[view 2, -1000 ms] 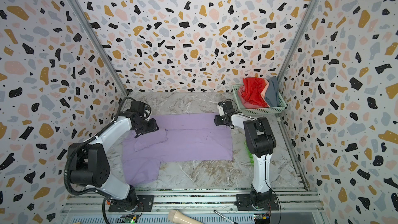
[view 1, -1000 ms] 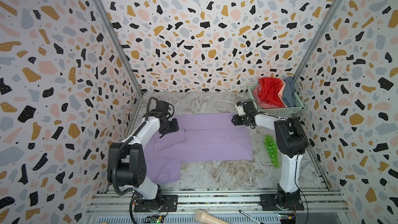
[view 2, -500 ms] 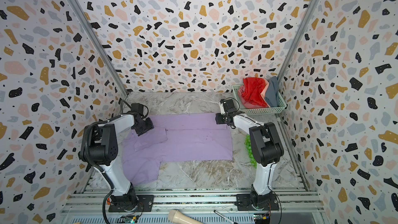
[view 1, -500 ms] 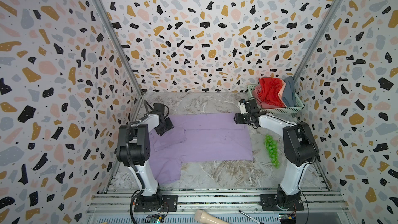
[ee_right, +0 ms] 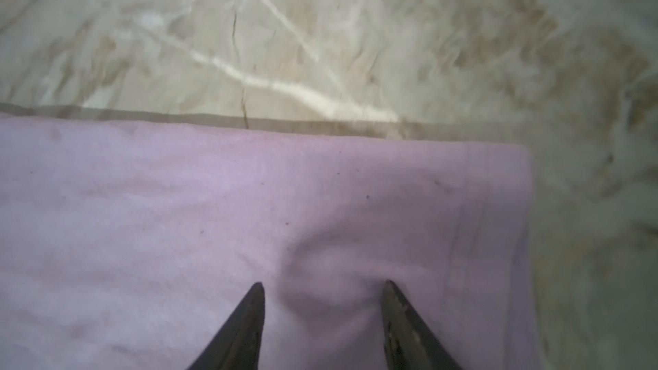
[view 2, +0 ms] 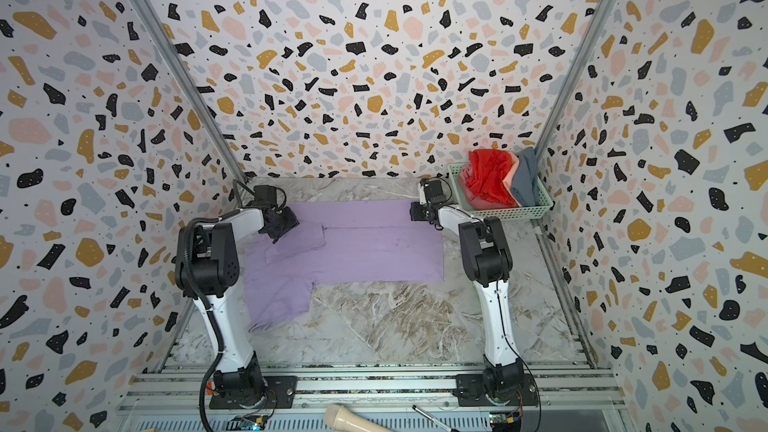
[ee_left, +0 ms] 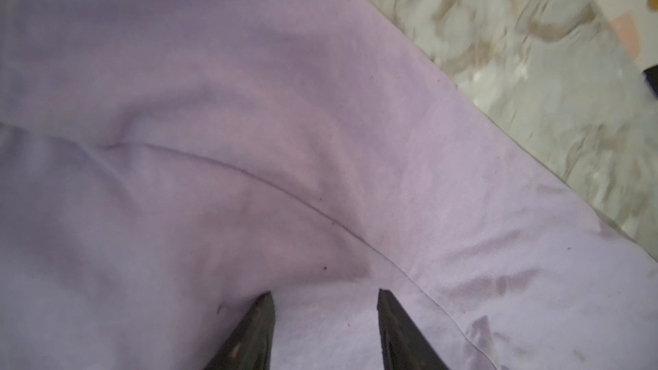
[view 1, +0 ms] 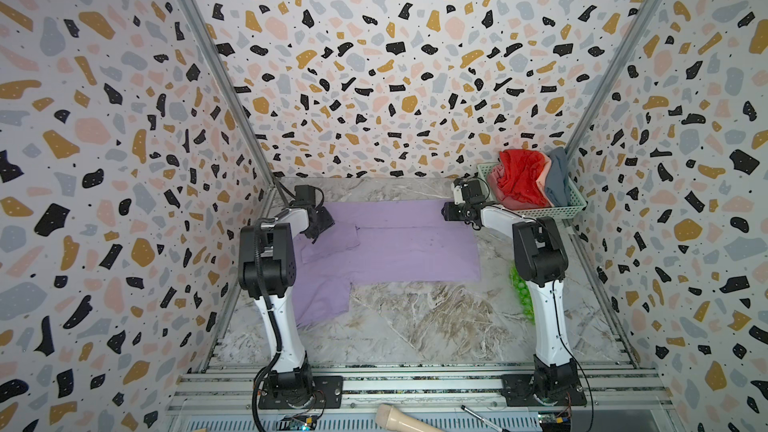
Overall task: Fold and stack the t-shirts
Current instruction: 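Open both grippers and draw them back toward the robot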
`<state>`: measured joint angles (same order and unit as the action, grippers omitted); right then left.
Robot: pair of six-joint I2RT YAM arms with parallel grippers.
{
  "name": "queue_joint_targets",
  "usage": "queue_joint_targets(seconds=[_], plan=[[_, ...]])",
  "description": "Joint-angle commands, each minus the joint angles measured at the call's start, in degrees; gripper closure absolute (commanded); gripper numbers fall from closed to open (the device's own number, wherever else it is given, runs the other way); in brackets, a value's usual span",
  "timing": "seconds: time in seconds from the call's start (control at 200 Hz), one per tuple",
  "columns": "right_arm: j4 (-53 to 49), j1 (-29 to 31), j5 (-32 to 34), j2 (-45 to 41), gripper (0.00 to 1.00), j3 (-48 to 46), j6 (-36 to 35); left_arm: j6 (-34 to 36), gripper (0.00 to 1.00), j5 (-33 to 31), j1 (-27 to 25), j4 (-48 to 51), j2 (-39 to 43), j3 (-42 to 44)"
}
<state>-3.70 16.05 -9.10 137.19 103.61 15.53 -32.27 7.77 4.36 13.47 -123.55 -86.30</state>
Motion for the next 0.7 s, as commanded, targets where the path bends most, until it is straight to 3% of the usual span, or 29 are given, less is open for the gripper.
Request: queue_joint_targets(seconds=[0.0, 0.14, 0.28, 0.345, 0.446, 0.696], plan=[[-3.33, -2.05, -2.97, 6.95, 0.46, 9.06, 3.27, -2.11, 0.50, 2.96, 0.56, 1.68, -6.96, -4.20], [-0.79, -2.61, -9.07, 12.04, 0.46, 17.51, 6.00, -3.39, 0.50, 4.48, 0.64, -0.30, -9.69, -9.81], [1.74, -2.42, -10.94, 9.35, 0.43, 16.43, 6.22, -3.06, 0.50, 6.94, 0.78, -0.81, -6.57, -11.48], [3.75, -2.27, -8.94, 4.45, 0.42, 11.32, 5.76, -2.35, 0.50, 8.57, 0.75, -0.90, -2.95, -10.35], [8.18, -2.04, -5.56, -5.54, 0.39, -0.77, 6.27, 1.01, 0.49, 6.03, 0.89, 3.41, 4.42, -6.51], [7.36, -0.13, -0.96, -27.39, 0.35, -25.49, 8.85, 2.61, 0.44, -6.45, 4.82, 12.93, 26.17, 17.14]])
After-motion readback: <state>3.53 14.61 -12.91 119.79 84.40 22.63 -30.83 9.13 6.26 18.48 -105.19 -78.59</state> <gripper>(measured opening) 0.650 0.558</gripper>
